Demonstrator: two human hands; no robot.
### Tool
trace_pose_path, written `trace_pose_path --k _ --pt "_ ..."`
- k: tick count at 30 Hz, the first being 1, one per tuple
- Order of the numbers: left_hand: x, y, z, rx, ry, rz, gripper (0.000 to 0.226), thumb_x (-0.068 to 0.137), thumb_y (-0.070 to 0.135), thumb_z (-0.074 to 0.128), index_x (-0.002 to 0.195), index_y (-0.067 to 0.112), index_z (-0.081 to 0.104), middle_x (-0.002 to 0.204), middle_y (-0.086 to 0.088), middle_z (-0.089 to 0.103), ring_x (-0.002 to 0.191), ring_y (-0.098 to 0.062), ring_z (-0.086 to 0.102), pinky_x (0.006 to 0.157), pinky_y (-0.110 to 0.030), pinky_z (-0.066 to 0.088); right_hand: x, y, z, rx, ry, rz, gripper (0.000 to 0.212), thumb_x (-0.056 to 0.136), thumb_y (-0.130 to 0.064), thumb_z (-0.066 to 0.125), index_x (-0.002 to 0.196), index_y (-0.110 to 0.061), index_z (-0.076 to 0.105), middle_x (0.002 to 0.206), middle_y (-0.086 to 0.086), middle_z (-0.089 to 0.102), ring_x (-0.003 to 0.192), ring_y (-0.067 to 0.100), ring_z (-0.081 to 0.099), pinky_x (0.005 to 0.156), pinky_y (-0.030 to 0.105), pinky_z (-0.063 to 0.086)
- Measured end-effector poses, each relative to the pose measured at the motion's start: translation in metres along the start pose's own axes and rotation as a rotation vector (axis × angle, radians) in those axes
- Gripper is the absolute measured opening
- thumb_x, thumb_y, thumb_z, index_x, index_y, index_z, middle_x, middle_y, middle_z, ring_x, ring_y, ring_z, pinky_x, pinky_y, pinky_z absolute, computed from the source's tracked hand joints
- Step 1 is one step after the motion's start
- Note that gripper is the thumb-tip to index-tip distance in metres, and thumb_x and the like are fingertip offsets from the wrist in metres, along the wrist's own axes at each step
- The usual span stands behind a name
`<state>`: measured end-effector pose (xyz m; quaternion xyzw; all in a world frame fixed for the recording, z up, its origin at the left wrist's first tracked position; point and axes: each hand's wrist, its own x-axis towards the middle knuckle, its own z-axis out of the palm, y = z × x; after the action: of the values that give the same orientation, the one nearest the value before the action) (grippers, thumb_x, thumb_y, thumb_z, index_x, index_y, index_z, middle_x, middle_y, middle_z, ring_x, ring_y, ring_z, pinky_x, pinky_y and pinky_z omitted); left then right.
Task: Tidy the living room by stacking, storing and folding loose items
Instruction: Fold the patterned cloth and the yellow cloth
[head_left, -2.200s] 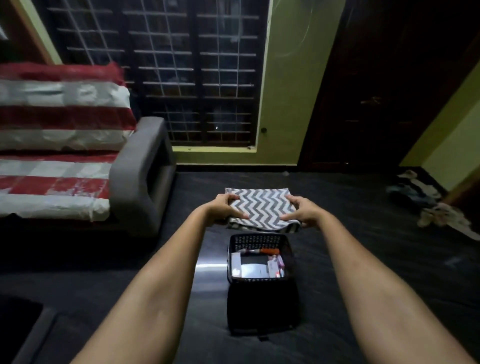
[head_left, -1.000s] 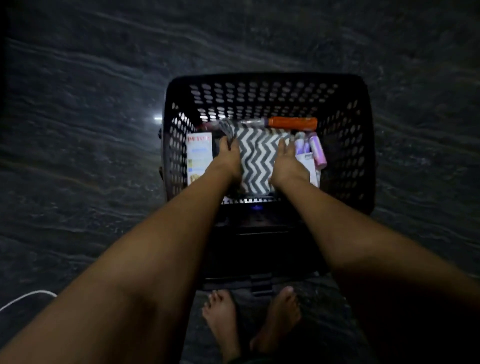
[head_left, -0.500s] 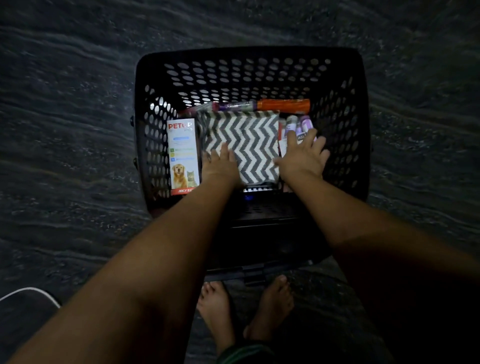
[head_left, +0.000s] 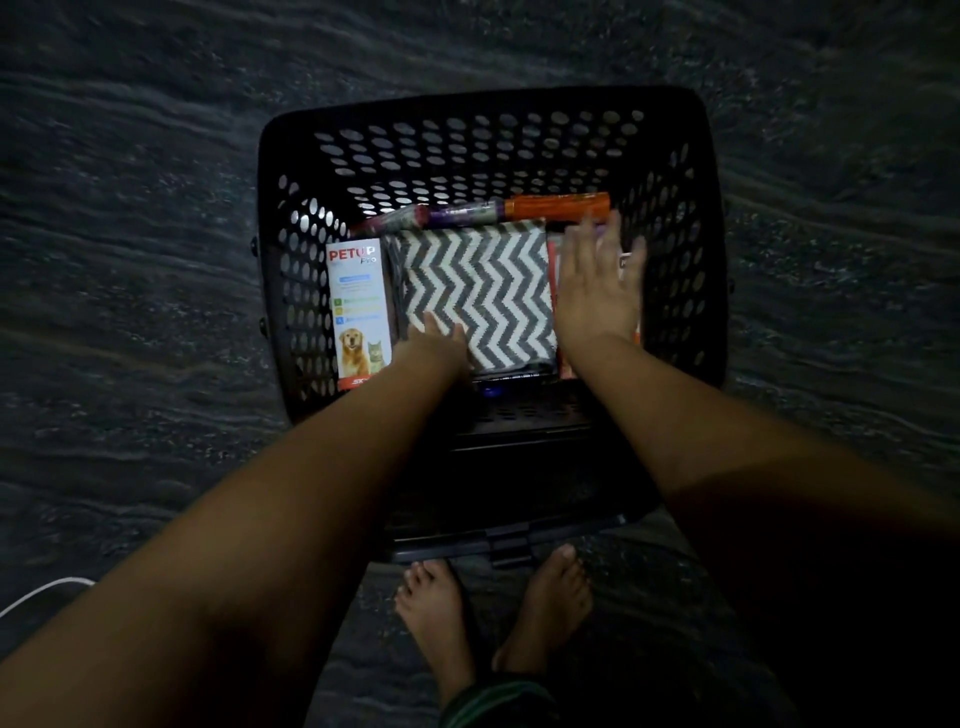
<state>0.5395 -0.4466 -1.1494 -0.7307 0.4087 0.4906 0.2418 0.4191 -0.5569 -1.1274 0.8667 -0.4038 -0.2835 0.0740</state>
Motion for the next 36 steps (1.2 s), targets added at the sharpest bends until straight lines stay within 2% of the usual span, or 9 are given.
trace_pose_path --k 4,7,9,13,19,22,25,30,36 --pt "-0.005 0.002 -0.008 -0.046 0.364 0.034 0.042 0.096 0.023 0.049 0.133 0.003 0.043 0.137 -0.019 0.045 0.125 -0.035 0.044 0.097 -0.044 0.042 -0.002 -0.026 -0.002 -0.082 0.048 -0.287 0.061 0.099 -0.023 0.024 0.151 -0.005 -0.004 0.16 0.016 0.0 0.147 0.032 -0.007 0.109 0.054 -0.017" --pt "0.0 0.002 -0.004 -0.07 0.33 0.034 0.047 0.099 0.01 0.04 0.142 -0.006 0.027 0.152 -0.025 0.021 0.131 -0.041 0.038 0.103 -0.048 0.037 -0.006 -0.036 0.004 -0.196 -0.124 -0.287 0.066 0.101 -0.043 0.021 0.152 -0.006 0.003 0.16 0.013 0.005 0.147 0.03 -0.012 0.106 0.056 -0.023" --pt "0.004 0.002 0.001 -0.033 0.24 0.034 0.05 0.099 0.004 0.034 0.145 -0.01 0.018 0.156 -0.028 0.001 0.133 -0.044 0.036 0.105 -0.05 0.034 -0.009 -0.035 0.007 -0.315 -0.24 -0.291 0.059 0.099 -0.045 0.028 0.147 -0.01 0.032 0.159 0.013 0.01 0.143 0.035 -0.021 0.106 0.059 -0.022" --pt "0.015 -0.008 0.005 -0.05 0.224 0.046 0.048 0.097 0.003 0.036 0.141 -0.012 0.028 0.151 -0.033 0.018 0.134 -0.042 0.035 0.103 -0.047 0.039 -0.014 -0.032 0.006 -0.309 -0.322 -0.324 0.03 0.094 -0.041 0.045 0.102 -0.023 0.068 0.149 0.008 0.039 0.143 0.037 -0.021 0.108 0.061 -0.019" --pt "0.005 -0.01 -0.002 -0.117 0.241 0.056 0.043 0.093 0.006 0.05 0.134 -0.005 0.044 0.144 -0.029 0.033 0.128 -0.041 0.043 0.104 -0.048 0.04 -0.007 -0.025 0.012 -0.021 -0.204 -0.24 0.027 0.094 -0.031 0.051 0.113 -0.016 0.064 0.155 0.011 0.026 0.146 0.028 -0.014 0.108 0.068 0.002" --pt "0.003 -0.006 -0.006 -0.126 0.351 0.068 0.038 0.092 0.011 0.051 0.128 0.0 0.049 0.132 -0.024 0.047 0.121 -0.039 0.048 0.099 -0.044 0.044 -0.01 -0.012 0.011 0.152 0.014 -0.122 0.051 0.099 -0.033 0.039 0.146 -0.015 0.03 0.16 0.009 0.002 0.146 0.035 -0.012 0.108 0.066 0.007" --pt "0.0 0.006 -0.012 -0.135 0.419 0.104 0.036 0.092 0.014 0.05 0.126 0.003 0.049 0.129 -0.02 0.052 0.12 -0.037 0.048 0.095 -0.045 0.045 -0.01 -0.003 0.009 0.356 -0.08 0.165 0.067 0.099 -0.047 0.035 0.153 -0.026 0.001 0.158 0.006 -0.021 0.145 0.037 -0.01 0.108 0.063 0.015" --pt "0.001 0.034 -0.021 -0.123 0.391 0.244 0.056 0.095 0.02 0.049 0.147 0.019 0.028 0.154 -0.009 0.025 0.135 -0.036 0.028 0.107 -0.049 0.035 -0.002 0.002 0.01 0.801 -0.231 0.468 0.082 0.09 -0.047 0.057 0.149 -0.019 0.007 0.153 0.011 0.02 0.137 0.036 0.017 0.101 0.051 0.03" --pt "0.017 0.055 -0.01 0.043 0.137 0.285 0.069 0.096 0.038 0.049 0.152 0.033 0.008 0.161 0.006 -0.009 0.144 -0.038 0.001 0.112 -0.058 0.022 -0.002 0.003 0.012 0.712 -0.093 0.389 0.081 0.081 -0.043 0.065 0.145 -0.03 0.017 0.149 0.012 0.017 0.126 0.037 0.03 0.096 0.051 0.033"
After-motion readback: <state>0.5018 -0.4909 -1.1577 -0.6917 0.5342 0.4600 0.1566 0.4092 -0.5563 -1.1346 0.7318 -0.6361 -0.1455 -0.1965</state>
